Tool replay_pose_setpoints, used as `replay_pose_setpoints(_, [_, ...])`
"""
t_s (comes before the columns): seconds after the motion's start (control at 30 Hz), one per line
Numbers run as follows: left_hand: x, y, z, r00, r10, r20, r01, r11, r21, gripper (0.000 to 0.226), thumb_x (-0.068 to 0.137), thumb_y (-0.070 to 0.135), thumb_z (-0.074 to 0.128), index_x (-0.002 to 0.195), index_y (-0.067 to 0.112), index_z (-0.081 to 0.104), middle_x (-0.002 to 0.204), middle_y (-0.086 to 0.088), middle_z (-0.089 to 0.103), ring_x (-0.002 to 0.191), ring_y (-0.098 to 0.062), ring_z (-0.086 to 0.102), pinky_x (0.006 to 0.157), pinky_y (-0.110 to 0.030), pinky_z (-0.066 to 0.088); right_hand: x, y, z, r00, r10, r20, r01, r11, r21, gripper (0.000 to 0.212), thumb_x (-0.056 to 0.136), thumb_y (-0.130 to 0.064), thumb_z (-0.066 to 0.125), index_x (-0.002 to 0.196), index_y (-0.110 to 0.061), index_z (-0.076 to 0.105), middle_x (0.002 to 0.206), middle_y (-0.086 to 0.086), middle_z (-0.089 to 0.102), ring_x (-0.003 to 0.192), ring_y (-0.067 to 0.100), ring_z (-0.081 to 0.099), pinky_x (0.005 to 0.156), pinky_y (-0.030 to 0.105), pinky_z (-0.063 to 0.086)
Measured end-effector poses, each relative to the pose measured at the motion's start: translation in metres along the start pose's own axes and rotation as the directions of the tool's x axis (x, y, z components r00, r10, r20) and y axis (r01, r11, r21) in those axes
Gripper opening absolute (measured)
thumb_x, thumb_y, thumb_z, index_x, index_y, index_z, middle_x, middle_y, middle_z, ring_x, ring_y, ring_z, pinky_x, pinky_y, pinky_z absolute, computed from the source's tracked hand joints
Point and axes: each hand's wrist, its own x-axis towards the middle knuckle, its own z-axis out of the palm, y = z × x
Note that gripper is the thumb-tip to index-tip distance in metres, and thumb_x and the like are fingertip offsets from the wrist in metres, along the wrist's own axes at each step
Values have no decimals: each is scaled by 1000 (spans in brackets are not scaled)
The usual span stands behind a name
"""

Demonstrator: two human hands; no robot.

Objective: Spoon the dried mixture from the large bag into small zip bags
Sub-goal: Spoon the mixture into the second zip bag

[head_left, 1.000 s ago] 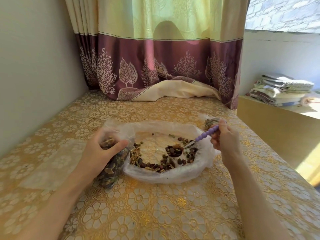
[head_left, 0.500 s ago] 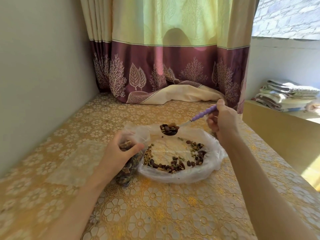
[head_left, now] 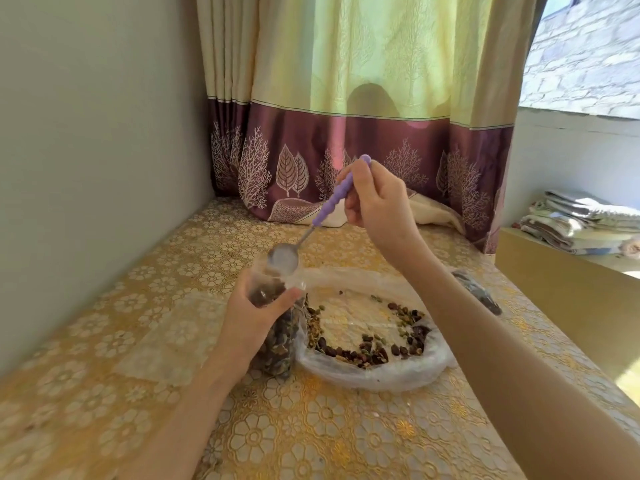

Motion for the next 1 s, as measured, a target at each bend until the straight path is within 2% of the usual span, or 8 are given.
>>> replay_pose_setpoints(0.07, [1, 1, -1, 1000, -8, 7, 8, 999, 31, 50, 51, 53, 74, 87, 24, 55, 94, 0, 59, 77, -1, 56, 67, -19, 38, 0, -3, 0, 1000, -26, 7, 26, 1000, -2, 37, 103, -16, 32, 72, -10, 50, 63, 19, 67, 45, 19, 39, 41, 19, 31])
replay_pose_setpoints(0.17, [3, 2, -5, 997, -24, 76, 16, 995, 97, 58, 48, 60, 72, 95, 30, 54, 95, 1, 60, 75, 8, 54, 67, -17, 36, -1, -3, -7, 998, -14, -63, 16, 999, 34, 37, 104, -16, 32, 75, -6, 52, 61, 15, 66, 42, 15, 40, 41, 16, 32])
replay_pose_setpoints(0.4, [11, 6, -22, 968, -136, 209, 97, 977, 188, 78, 48, 57, 74, 111, 16, 52, 105, 9, 57, 96, -11, 56, 71, -23, 41, -15, 30, -59, 909, 272, -315, -254, 962, 98, 39, 104, -25, 32, 75, -9, 53, 69, 21, 50, 39, 11, 38, 35, 17, 27])
replay_pose_setpoints(0.5, [11, 12, -26, 945, -190, 267, 149, 974, 169, 85, 55, 45, 75, 127, 11, 45, 109, -2, 58, 99, -16, 55, 75, -27, 43, -32, 54, -83, 891, 338, -303, -357, 934, -7, 39, 104, -24, 33, 73, -9, 52, 69, 20, 52, 38, 10, 39, 35, 18, 29])
replay_pose_setpoints(0.63, [11, 22, -30, 880, -276, 386, 227, 959, 168, 65, 66, 19, 73, 124, 15, 44, 110, -10, 54, 102, -24, 54, 73, -28, 44, -54, 76, -108, 888, 364, -282, -418, 894, -162, 38, 104, -24, 35, 74, -10, 54, 61, 12, 55, 43, 12, 44, 43, 25, 35])
replay_pose_setpoints(0.77, [14, 22, -40, 835, -296, 464, 233, 954, 189, 77, 76, -8, 59, 142, 16, 27, 118, -15, 53, 107, -29, 54, 82, -33, 47, -70, 83, -125, 884, 398, -246, -448, 872, -197, 35, 104, -23, 34, 79, -12, 55, 59, 5, 53, 43, 9, 46, 42, 23, 35])
replay_pose_setpoints(0.87, [14, 22, -50, 808, -280, 518, 223, 960, 171, 73, 75, -4, 66, 138, 20, 37, 120, -14, 56, 111, -29, 55, 83, -32, 49, -80, 82, -133, 865, 441, -239, -483, 862, -157, 35, 104, -23, 33, 82, -9, 56, 60, 5, 53, 41, 6, 48, 37, 19, 33])
replay_pose_setpoints(1.0, [6, 16, -54, 855, -261, 449, 219, 965, 145, 62, 68, 14, 75, 125, 25, 53, 118, -6, 64, 113, -23, 57, 99, -45, 44, -92, 76, -134, 846, 493, -202, -517, 852, -87, 38, 104, -23, 32, 78, -7, 55, 61, 9, 52, 42, 9, 46, 37, 18, 28])
